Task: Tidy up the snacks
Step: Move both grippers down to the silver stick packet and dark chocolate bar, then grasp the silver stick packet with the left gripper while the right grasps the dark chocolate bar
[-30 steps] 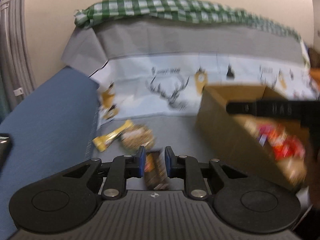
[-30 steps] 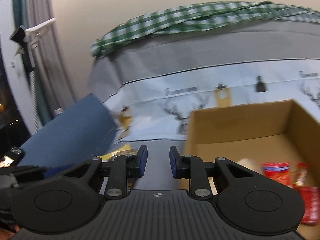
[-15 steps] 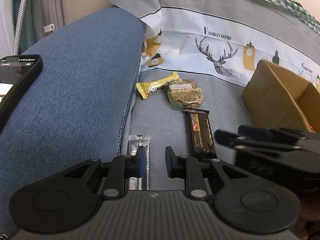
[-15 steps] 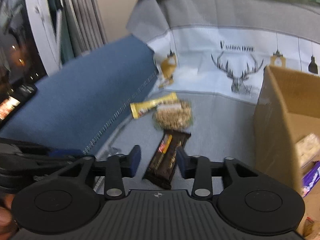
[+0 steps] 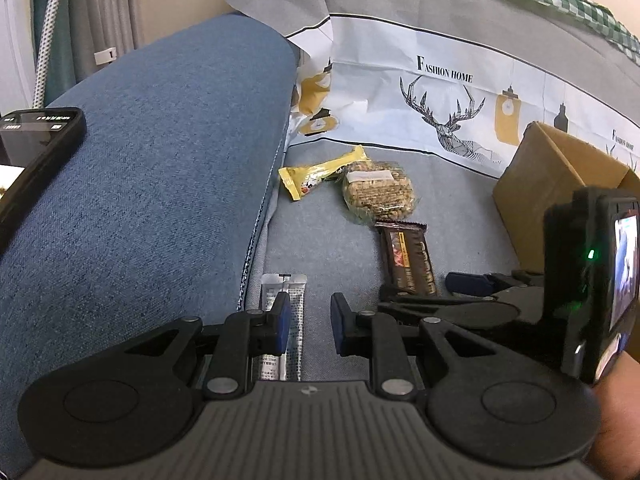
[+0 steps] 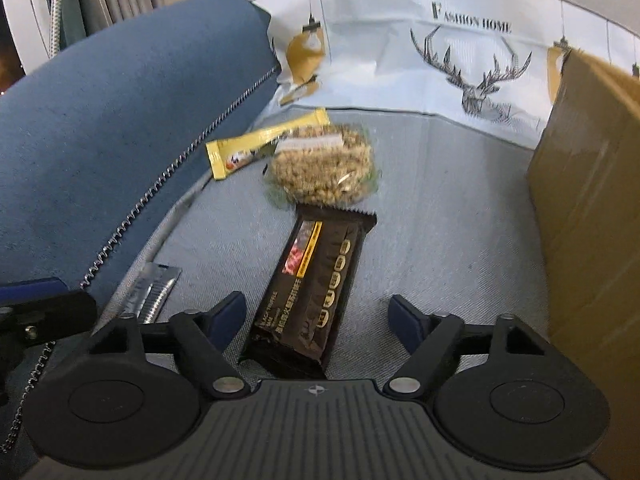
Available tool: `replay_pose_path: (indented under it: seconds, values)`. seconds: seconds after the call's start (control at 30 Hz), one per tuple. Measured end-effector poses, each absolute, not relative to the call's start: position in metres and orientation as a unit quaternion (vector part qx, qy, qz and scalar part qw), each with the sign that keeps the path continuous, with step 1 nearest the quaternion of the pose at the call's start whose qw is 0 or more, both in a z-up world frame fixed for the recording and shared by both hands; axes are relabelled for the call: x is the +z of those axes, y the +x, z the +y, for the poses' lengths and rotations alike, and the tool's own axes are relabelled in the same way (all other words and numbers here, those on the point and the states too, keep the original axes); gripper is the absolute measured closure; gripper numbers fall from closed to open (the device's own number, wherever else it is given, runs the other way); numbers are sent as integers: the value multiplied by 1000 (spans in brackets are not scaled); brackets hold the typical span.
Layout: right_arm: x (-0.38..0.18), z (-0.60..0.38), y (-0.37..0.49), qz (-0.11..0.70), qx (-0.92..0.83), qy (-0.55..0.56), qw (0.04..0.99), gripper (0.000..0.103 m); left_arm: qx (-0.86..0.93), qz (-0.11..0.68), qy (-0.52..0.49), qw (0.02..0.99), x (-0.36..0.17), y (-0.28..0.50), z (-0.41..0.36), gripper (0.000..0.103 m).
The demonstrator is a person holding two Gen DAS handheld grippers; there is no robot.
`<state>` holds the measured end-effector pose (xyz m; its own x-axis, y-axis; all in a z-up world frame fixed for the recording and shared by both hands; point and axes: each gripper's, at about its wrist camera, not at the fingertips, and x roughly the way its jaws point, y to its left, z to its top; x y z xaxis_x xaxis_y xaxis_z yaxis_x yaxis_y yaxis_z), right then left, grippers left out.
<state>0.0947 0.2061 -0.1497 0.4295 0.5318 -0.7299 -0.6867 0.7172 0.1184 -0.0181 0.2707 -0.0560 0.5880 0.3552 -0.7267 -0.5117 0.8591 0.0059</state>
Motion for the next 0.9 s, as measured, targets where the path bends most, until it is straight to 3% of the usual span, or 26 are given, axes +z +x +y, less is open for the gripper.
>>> replay_pose_path:
  seconds: [0.1,0.47,0.63,0.9]
  values:
    - [-149,210,87,364,369,-144,843,61,244,378,-101,888,-56,-19,270,79]
    - [-133,163,64,375,362,-153,840,62,241,409,-71,877,-64,-10,264,70]
    - [-135,123,27,359,381,-153,838,62,234,478,-27,846,-82,9,255,52]
    - [-125,96,-4,360,398,-152,830,62,267,554,50,787,-112,28,246,53]
